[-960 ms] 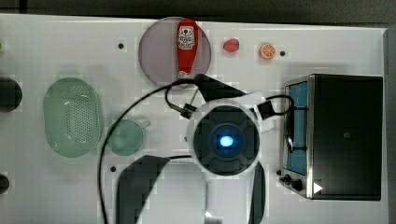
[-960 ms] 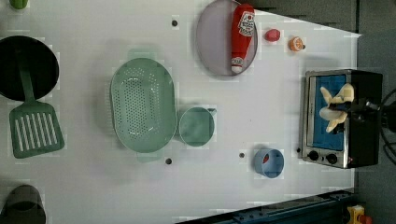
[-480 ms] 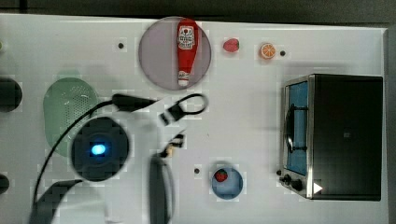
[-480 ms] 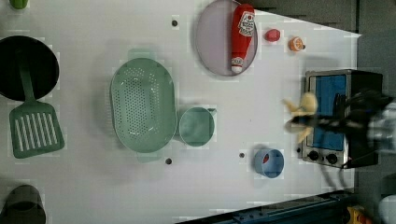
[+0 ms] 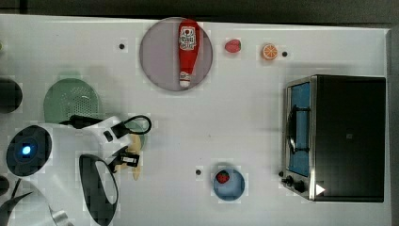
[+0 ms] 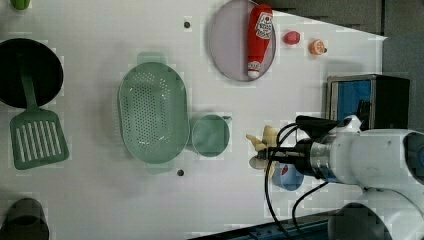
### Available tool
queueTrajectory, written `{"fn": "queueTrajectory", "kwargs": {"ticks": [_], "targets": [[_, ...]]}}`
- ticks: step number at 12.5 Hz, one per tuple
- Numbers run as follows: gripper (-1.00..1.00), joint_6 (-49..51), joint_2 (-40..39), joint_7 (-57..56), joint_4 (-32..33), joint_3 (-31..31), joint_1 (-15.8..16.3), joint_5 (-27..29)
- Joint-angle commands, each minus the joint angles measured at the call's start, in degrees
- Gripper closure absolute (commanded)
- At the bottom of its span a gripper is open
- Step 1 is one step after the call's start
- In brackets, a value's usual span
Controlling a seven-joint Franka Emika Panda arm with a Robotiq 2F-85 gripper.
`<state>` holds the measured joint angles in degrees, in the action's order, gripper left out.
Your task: Pick Banana and place it in mug.
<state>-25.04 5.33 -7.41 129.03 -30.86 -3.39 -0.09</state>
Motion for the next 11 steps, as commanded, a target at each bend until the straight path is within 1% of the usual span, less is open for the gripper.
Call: {"fn": "queueTrajectory", "kwargs": {"ticks": [1,5,7,8,9,11], "targets": [[0.42,-7.57,-3.65,10.10,-0.74,-2.12,-0.91,1.22],[0.42,-16.72,-10.08,11.52,1.94,-2.34,-0.92,0.83],[0.42,-18.33,-12.57,13.24,2.12,-2.10,-0.95,0.78],[0.36,-18.52,-13.41,15.56,2.22,-1.74,-0.96,0.47],[0.17,-18.88,-14.18,17.53,2.43,-1.64,-0.96,0.04],[-0.30,-19.71,-15.46,19.11,3.01,-1.65,-0.93,-1.00]]}}
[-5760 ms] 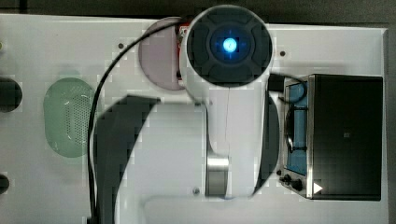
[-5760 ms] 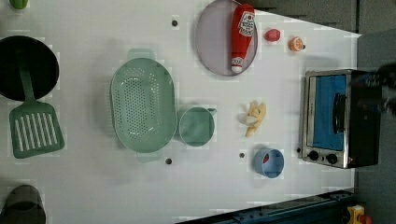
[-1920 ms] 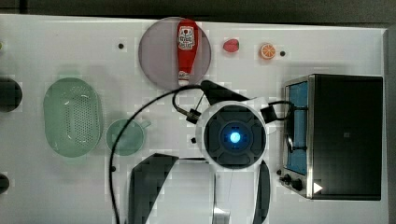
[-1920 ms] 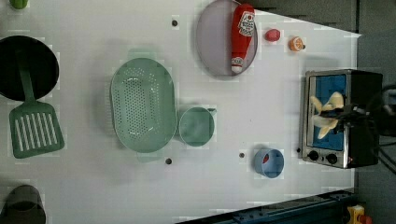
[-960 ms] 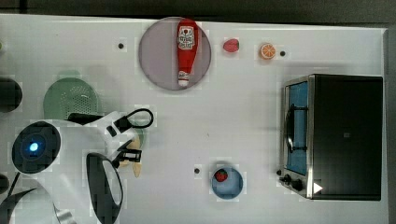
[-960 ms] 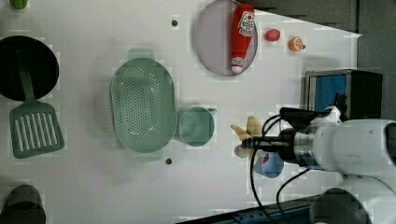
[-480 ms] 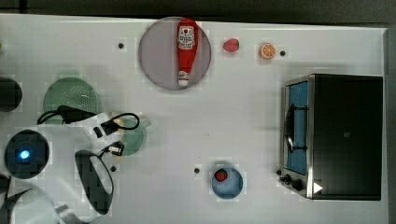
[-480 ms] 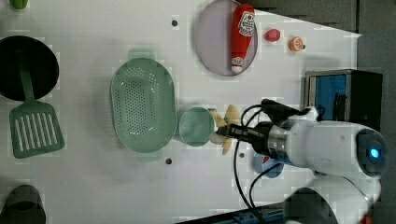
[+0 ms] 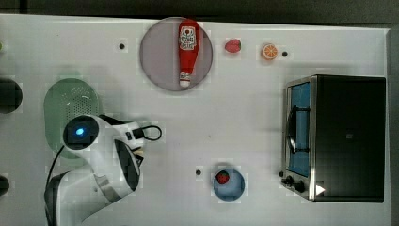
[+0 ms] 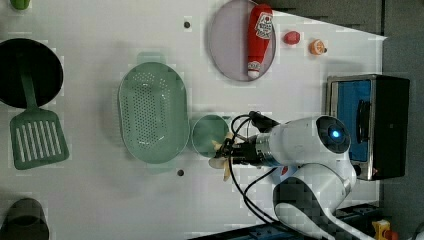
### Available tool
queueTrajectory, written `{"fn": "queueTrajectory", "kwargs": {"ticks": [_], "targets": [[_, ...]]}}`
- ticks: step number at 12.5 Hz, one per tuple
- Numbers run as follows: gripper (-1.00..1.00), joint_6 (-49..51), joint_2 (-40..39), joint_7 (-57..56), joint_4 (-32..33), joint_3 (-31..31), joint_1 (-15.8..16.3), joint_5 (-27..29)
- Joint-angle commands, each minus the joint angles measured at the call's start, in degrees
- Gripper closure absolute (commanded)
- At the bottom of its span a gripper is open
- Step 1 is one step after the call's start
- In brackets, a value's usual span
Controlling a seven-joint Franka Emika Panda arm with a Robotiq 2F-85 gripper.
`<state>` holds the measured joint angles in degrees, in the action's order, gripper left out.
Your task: Pick Banana and place it in mug.
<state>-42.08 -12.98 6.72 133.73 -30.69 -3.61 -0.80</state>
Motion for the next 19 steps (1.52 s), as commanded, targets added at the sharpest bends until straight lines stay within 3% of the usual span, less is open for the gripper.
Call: {"fn": "queueTrajectory", "kwargs": {"ticks": [1,3,4,6,11,17,19], "targets": [[-0.50,-4.41,2.58,4.97,-1.70,-1.74,-0.73,-0.53],[-0.95,-5.55,2.53,4.97,-1.50,-1.41,-0.74,-0.72],[-1.00,-6.16,2.96,4.98,-2.00,-0.98,-0.78,-0.71],[-1.00,-5.22,5.40,5.00,-3.51,0.23,-1.44,-0.54],[-1.00,11.43,17.22,4.85,-11.27,8.06,-2.68,-0.54],[-1.00,33.92,24.80,4.34,-23.83,25.74,-3.19,0.12],[-1.00,36.42,25.47,1.87,-24.69,28.33,-3.17,0.83]]}}
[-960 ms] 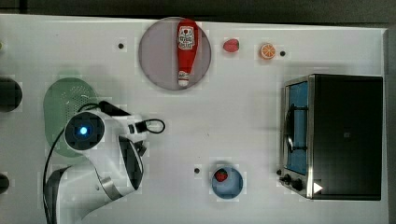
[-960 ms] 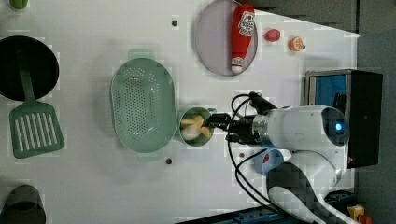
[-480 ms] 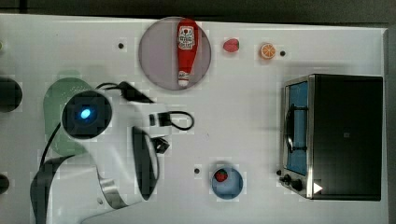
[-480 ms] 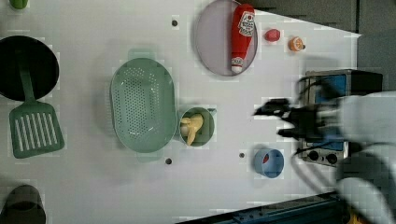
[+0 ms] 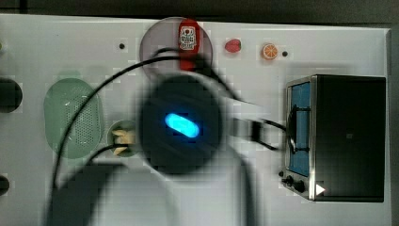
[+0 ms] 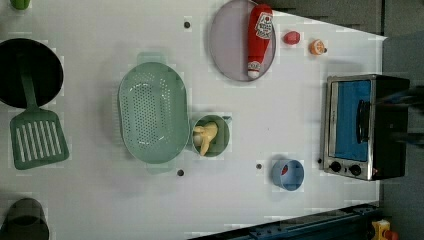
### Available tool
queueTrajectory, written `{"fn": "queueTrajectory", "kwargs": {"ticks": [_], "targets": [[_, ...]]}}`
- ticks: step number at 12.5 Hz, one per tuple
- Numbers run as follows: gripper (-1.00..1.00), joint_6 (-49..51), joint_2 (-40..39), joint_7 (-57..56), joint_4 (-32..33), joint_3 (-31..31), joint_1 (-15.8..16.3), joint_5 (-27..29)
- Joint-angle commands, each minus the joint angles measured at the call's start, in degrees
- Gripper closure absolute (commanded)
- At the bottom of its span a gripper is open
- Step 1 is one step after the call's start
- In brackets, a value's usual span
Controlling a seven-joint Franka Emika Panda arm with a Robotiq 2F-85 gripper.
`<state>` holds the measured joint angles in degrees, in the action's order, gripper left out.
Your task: Pick Banana and place it in mug.
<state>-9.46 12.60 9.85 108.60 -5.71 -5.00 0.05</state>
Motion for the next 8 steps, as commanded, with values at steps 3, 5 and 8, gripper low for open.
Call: {"fn": "queueTrajectory", "kwargs": {"ticks": [3,5,8], "targets": [[-1.00,5.78,0.14,-4.19,0.53,3.78,-1.71,-0.02],[-1.00,5.79,0.04,-4.19,0.57,3.18,-1.59,-0.03],[-1.00,5.79,0.01,-4.19,0.68,2.99,-1.57,-0.03]]}}
